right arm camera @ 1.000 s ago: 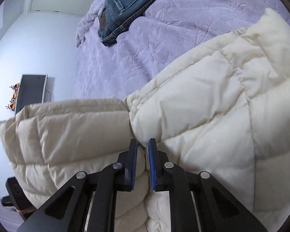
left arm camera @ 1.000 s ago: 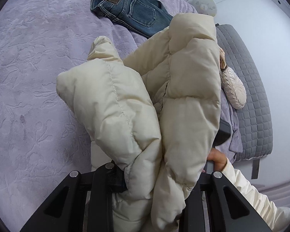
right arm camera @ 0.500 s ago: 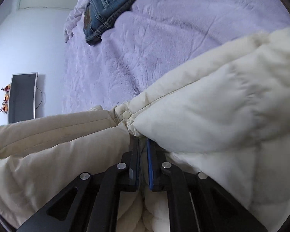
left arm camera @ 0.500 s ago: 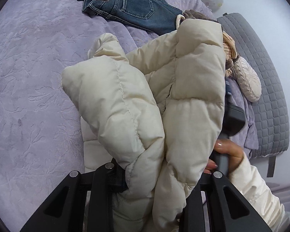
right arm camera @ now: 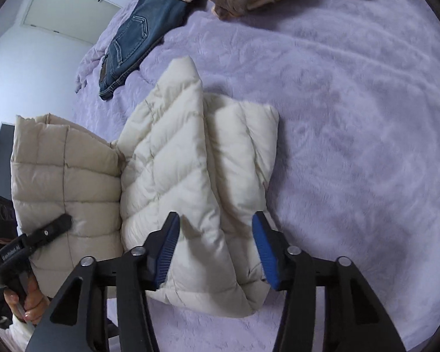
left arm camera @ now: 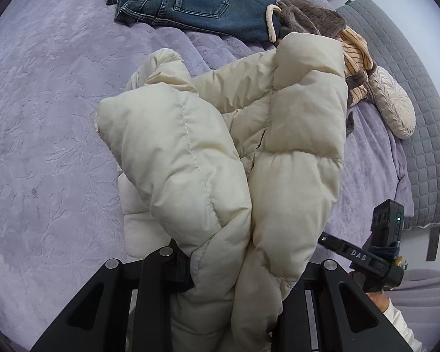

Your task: Fold large clothes

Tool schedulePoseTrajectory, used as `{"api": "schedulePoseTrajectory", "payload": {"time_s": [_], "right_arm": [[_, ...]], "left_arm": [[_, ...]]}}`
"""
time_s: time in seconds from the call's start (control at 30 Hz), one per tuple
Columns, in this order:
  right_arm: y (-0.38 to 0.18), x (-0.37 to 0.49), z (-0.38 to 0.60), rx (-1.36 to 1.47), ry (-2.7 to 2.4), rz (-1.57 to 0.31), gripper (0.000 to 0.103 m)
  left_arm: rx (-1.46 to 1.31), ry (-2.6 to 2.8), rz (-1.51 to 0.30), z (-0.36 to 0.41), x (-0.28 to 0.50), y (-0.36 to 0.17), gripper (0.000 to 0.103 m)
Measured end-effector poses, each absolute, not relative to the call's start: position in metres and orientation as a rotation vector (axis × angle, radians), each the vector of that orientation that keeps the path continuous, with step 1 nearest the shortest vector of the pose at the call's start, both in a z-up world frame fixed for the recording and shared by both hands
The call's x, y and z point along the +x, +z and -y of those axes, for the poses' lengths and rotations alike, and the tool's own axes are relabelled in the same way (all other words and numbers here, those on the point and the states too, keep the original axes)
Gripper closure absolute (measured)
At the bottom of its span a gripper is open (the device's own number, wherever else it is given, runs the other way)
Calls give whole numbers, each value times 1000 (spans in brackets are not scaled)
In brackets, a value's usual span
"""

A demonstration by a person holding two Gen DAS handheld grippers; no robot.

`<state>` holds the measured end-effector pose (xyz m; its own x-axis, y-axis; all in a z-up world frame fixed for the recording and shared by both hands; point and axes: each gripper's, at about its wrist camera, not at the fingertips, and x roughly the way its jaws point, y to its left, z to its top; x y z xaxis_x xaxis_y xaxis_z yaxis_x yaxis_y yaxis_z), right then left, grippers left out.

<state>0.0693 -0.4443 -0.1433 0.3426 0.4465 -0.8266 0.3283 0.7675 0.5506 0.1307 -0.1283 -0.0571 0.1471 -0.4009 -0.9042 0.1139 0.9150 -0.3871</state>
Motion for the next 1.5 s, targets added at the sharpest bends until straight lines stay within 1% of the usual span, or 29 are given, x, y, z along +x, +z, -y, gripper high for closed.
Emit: {"api": "schedulePoseTrajectory", "payload": {"time_s": [0.03,0.07,0.13,0.23,0.27,0.3,0.33,0.37,0.43,0.47,0.5,0.7,0.83,0.87,0.93,1.0,1.17,1.27,1.37,1.4,1.43,1.47,1.5], "right_arm": [[-153,66,443,765,109,-1257,77],[-165,65,441,783,126,-1261,80],[-180,64,440,812,130,-1267,83],[-198,64,446,890,142,-1261,83],[-203,63,449,913,146,-1258,83],[-206,62,452,930,149,-1257,83],[-209,60,455,942,155,-1256,83],[-212,60,456,951,161,-1256,83],[-216,61,458,964,172,-1254,83],[-218,61,459,967,175,-1253,83],[-220,62,460,973,179,-1252,83],[-221,58,479,1036,191,-1233,83],[-202,48,514,1047,143,-1183,81],[-195,46,522,1044,128,-1165,78],[-178,44,539,1037,101,-1115,64],[-157,48,551,1020,96,-1061,60],[-119,74,551,990,249,-1006,60],[-113,98,531,963,350,-1046,60],[-122,121,506,938,409,-1119,60],[-122,124,497,923,413,-1144,60],[-123,122,489,904,412,-1164,68],[-127,121,485,882,401,-1179,80],[-132,122,485,858,380,-1195,89]], "left_arm": [[-233,-378,-1384,135,131,-56,74],[-215,-382,-1390,142,130,-55,74],[-189,-393,-1400,158,133,-53,74],[-151,-423,-1408,185,133,-54,74],[-140,-438,-1411,195,134,-56,72],[-136,-464,-1415,203,130,-58,67],[-150,-498,-1423,210,131,-63,52],[-175,-528,-1430,217,131,-66,41],[-206,-574,-1437,231,130,-71,35],[-224,-615,-1436,237,130,-74,28],[-244,-655,-1431,243,129,-75,26],[-193,-777,-1383,269,118,-79,25],[-14,-804,-1312,289,103,-78,25],[40,-808,-1287,294,97,-77,25],[150,-816,-1233,301,85,-78,25],[252,-820,-1181,308,74,-80,25],[377,-820,-1109,314,57,-83,25],[387,-811,-1097,314,55,-82,25],[401,-800,-1085,318,54,-81,25],[406,-797,-1082,319,54,-81,25],[408,-794,-1083,318,53,-80,25],[402,-795,-1086,316,52,-77,25],[386,-805,-1093,312,51,-74,25]]}}
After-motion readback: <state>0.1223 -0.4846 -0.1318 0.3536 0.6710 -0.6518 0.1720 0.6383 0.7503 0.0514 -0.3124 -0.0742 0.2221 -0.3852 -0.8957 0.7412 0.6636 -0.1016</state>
